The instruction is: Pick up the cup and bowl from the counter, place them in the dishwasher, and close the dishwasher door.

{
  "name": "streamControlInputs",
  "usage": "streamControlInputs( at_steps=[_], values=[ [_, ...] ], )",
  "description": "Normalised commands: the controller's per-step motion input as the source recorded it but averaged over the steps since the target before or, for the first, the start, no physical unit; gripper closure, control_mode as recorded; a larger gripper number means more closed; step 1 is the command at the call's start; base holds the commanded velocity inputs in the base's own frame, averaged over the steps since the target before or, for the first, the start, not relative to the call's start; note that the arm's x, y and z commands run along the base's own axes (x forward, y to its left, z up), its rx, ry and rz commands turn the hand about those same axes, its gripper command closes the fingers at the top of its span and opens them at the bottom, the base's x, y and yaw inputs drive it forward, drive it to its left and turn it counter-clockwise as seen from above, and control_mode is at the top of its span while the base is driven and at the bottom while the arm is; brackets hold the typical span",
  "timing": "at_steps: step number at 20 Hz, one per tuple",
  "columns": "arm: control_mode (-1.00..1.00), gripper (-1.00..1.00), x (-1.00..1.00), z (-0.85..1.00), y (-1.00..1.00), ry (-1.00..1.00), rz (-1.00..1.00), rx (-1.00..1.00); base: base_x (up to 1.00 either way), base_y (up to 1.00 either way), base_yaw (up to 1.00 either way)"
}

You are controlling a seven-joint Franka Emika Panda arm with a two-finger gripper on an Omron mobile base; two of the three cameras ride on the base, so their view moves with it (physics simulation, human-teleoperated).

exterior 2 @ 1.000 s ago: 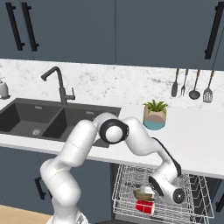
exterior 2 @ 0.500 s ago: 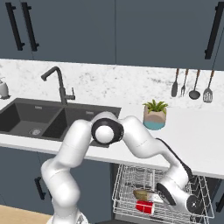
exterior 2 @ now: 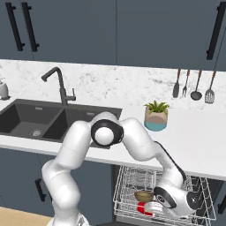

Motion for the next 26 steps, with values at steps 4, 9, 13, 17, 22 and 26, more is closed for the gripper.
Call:
streamControlInputs(
  at_steps=[4, 9, 13, 17, 22, 26],
  values=[
    [-1.00, -1.00, -0.18, -0.16, 0.02, -0.06, 0.02, 0.03, 0.00, 0.00, 0.00],
    [-1.00, -1.00, 0.01, -0.72, 0.09, -0.13, 0.00, -0.01, 0.00, 0.00, 0.00],
    [-1.00, -1.00, 0.49, -0.32, 0.19, -0.15, 0.00, -0.03, 0.00, 0.00, 0.00],
    [-1.00, -1.00, 0.63, 0.00, 0.18, -0.08, 0.00, -0.05, 0.00, 0.00, 0.00],
    [-1.00, -1.00, 0.61, 0.04, 0.23, -0.17, 0.00, -0.07, 0.00, 0.00, 0.00],
    [-1.00, -1.00, 0.83, 0.11, 0.39, -0.30, 0.00, -0.12, 0.00, 0.00, 0.00]
  ],
)
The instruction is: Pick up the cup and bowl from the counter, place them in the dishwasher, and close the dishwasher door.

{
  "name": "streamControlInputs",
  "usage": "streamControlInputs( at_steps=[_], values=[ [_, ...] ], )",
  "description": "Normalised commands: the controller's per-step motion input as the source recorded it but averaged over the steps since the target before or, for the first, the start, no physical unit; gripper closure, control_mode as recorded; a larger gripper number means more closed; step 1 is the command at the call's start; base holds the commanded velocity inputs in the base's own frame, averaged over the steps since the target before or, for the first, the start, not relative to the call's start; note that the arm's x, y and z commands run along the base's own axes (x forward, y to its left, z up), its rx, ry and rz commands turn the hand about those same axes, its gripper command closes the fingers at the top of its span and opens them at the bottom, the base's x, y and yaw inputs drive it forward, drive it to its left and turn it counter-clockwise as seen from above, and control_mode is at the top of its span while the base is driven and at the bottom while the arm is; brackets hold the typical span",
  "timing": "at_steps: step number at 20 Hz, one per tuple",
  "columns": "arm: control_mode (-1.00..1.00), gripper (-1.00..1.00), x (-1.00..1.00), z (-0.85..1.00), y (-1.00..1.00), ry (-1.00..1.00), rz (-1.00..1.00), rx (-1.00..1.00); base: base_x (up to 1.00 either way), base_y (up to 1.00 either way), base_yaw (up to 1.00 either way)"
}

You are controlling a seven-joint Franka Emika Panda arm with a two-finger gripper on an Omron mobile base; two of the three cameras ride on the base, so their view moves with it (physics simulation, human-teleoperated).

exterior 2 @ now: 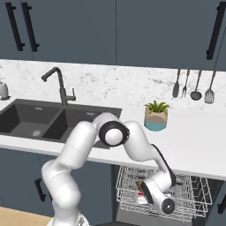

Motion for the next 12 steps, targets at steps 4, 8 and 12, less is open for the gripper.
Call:
streamControlInputs(
  at_steps=[4, 8, 12],
  values=[
    [-1.00, -1.00, 0.78, 0.30, 0.16, -0.39, 0.00, -0.04, 0.00, 0.00, 0.00],
    [-1.00, -1.00, -0.62, 0.93, -0.23, -0.28, 0.00, 0.10, 0.00, 0.00, 0.00],
    [-1.00, -1.00, -1.00, 1.00, -0.17, 0.04, -0.02, 0.06, 0.00, 0.00, 0.00]
  ],
)
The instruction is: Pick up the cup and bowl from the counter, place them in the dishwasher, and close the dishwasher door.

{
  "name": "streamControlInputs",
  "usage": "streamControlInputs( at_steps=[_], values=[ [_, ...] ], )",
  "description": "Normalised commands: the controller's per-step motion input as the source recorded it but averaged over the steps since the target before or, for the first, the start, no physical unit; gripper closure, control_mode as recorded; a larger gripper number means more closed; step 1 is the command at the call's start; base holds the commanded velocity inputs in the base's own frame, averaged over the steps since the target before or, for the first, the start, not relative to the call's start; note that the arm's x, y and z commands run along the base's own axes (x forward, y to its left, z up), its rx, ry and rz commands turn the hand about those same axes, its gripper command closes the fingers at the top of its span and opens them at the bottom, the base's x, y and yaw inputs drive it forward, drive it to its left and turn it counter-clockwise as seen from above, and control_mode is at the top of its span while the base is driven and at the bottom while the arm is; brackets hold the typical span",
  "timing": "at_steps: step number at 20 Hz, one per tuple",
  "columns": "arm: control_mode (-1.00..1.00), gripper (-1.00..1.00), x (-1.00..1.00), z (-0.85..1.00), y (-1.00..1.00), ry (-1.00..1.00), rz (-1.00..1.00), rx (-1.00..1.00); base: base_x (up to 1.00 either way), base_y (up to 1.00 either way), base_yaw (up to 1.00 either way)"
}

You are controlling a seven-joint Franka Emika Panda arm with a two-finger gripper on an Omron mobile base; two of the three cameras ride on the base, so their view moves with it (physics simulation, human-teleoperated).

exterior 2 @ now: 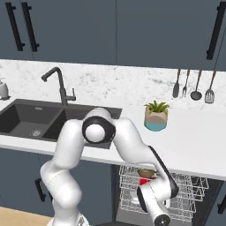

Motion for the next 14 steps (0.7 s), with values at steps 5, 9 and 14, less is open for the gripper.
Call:
streamControlInputs(
  at_steps=[5, 9, 14],
  values=[
    [-1.00, -1.00, -0.73, 1.00, -0.19, 0.21, 0.00, 0.00, 0.00, 0.00, 0.00],
    [-1.00, -1.00, -1.00, 0.86, -0.58, 0.25, -0.03, 0.16, 0.00, 0.00, 0.00],
    [-1.00, -1.00, -1.00, 0.85, -0.22, 0.11, -0.03, 0.11, 0.00, 0.00, 0.00]
  ],
)
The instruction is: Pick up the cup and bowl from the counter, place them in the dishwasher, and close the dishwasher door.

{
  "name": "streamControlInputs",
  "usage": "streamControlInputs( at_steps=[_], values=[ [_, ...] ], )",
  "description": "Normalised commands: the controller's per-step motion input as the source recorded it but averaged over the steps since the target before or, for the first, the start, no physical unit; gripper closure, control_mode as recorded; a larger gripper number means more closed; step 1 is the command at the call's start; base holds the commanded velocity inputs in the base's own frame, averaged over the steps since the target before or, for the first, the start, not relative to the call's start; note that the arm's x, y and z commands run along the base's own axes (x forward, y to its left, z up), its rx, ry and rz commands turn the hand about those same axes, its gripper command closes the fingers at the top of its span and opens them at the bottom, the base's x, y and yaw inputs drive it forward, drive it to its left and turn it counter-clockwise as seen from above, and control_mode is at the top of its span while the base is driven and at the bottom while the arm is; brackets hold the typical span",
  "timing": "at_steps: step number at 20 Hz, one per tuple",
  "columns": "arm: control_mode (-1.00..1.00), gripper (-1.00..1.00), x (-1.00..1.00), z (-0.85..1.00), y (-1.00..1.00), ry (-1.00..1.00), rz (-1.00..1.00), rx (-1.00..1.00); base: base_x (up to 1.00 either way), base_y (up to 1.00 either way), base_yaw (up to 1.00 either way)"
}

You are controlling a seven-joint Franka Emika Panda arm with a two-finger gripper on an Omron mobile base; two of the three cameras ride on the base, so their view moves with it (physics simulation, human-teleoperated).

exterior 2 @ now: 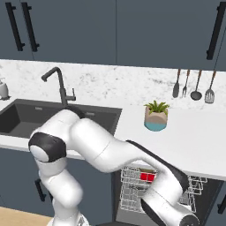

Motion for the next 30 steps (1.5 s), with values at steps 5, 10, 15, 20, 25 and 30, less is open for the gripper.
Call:
streamControlInputs(
  at_steps=[5, 10, 15, 20, 25, 30],
  values=[
    [-1.00, -1.00, -1.00, 0.02, -0.03, -0.17, -0.04, 0.07, 0.00, 0.00, 0.00],
    [-1.00, -1.00, -1.00, -0.43, -0.22, -0.50, 0.00, 0.04, 0.00, 0.00, 0.00],
    [-1.00, -1.00, -1.00, -0.76, -0.58, -0.76, 0.00, 0.07, 0.00, 0.00, 0.00],
    [-1.00, -1.00, -1.00, -0.92, -0.85, -0.63, 0.00, 0.04, 0.00, 0.00, 0.00],
    [-1.00, -1.00, -0.41, -1.00, -0.54, -0.41, 0.04, -0.02, 0.00, 0.00, 0.00],
    [-1.00, -1.00, 0.30, -1.00, -0.42, -0.02, 0.09, 0.00, 0.00, 0.00, 0.00]
  ],
)
